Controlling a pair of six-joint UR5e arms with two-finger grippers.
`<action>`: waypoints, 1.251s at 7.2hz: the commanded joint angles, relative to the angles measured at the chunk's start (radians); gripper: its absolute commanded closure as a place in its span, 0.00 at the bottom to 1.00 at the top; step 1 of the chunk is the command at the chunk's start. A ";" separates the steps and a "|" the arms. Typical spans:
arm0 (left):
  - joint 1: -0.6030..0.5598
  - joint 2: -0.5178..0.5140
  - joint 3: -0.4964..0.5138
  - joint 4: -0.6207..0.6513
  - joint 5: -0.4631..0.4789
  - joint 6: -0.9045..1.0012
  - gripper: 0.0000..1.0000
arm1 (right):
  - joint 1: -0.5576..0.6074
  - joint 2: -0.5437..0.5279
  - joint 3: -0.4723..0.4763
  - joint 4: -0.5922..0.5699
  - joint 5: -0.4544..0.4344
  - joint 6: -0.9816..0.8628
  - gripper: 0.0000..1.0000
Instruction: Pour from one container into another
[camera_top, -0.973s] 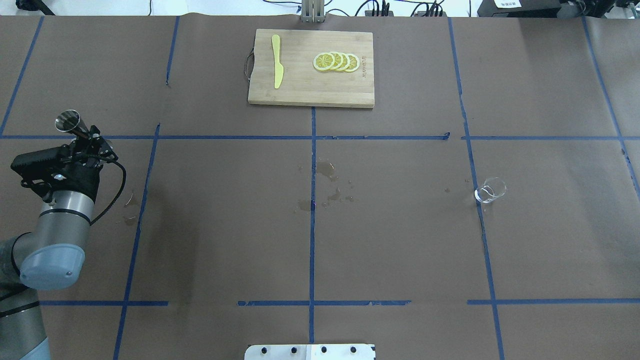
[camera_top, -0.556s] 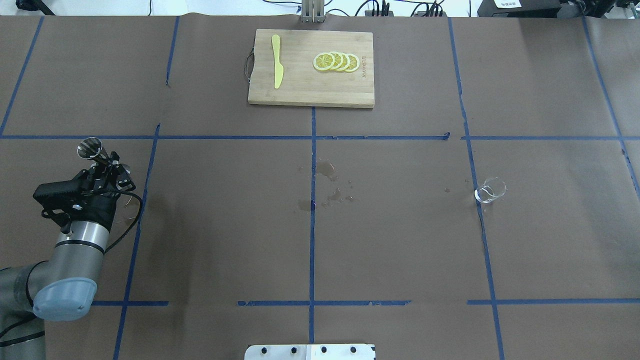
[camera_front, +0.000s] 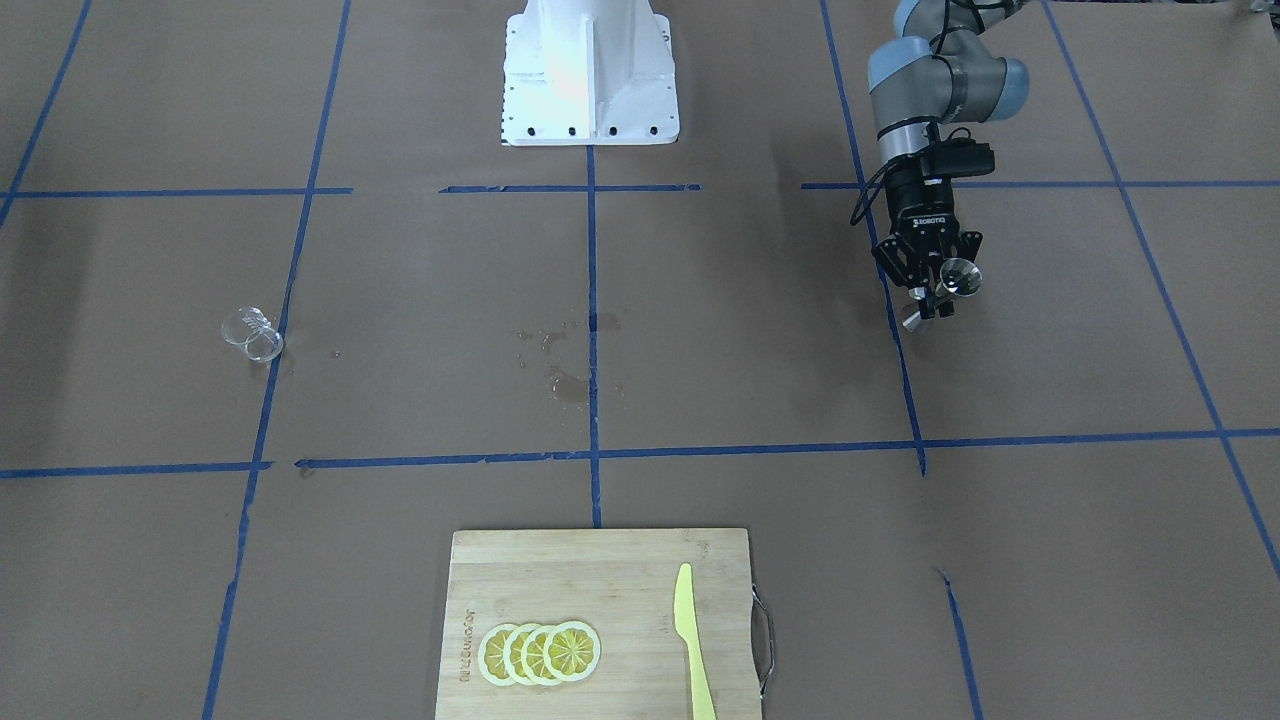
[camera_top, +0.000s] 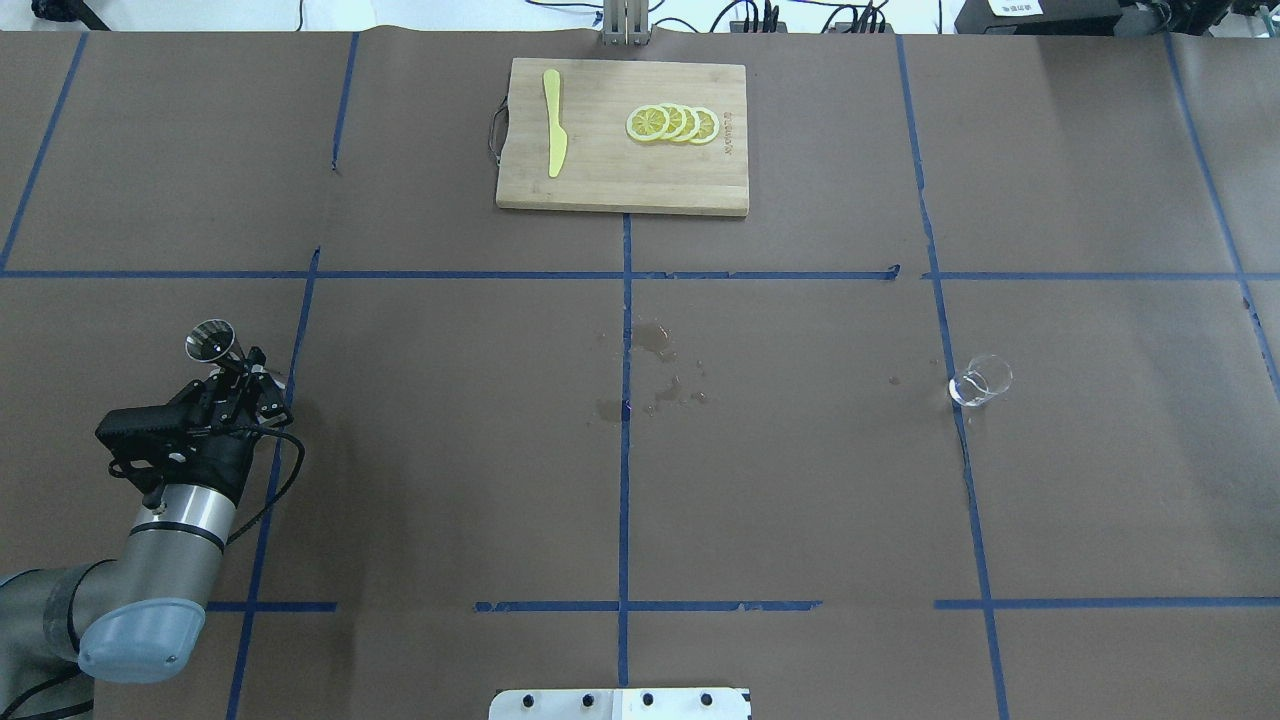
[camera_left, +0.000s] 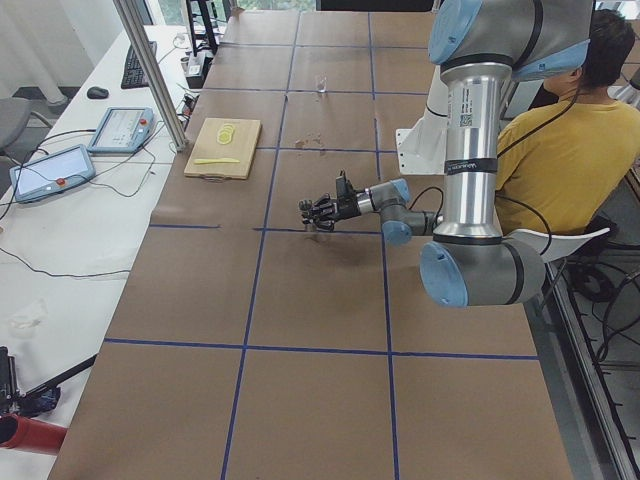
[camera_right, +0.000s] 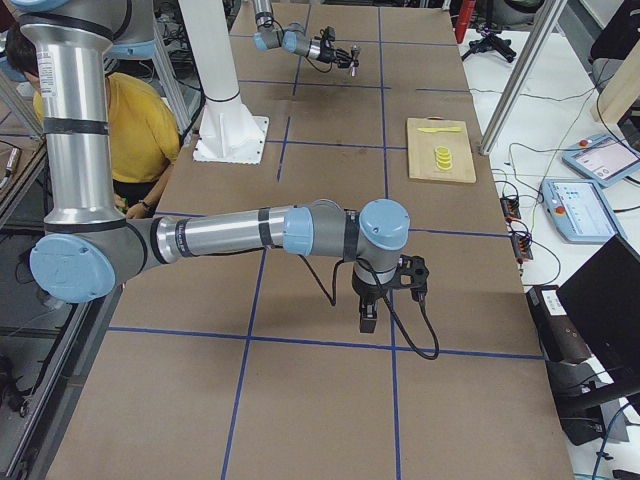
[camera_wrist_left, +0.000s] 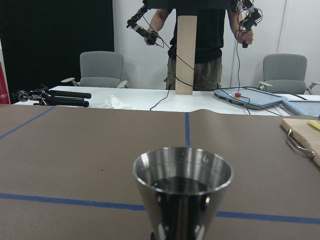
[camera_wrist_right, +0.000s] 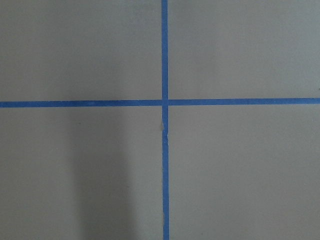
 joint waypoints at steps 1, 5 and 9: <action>0.028 0.004 0.014 -0.002 0.000 -0.024 1.00 | -0.001 -0.001 0.000 0.000 -0.002 0.000 0.00; 0.042 0.018 0.015 -0.002 0.000 -0.046 1.00 | -0.001 -0.024 -0.005 0.064 -0.002 0.002 0.00; 0.051 0.023 0.018 -0.002 0.000 -0.047 1.00 | 0.001 -0.031 -0.003 0.064 0.000 0.000 0.00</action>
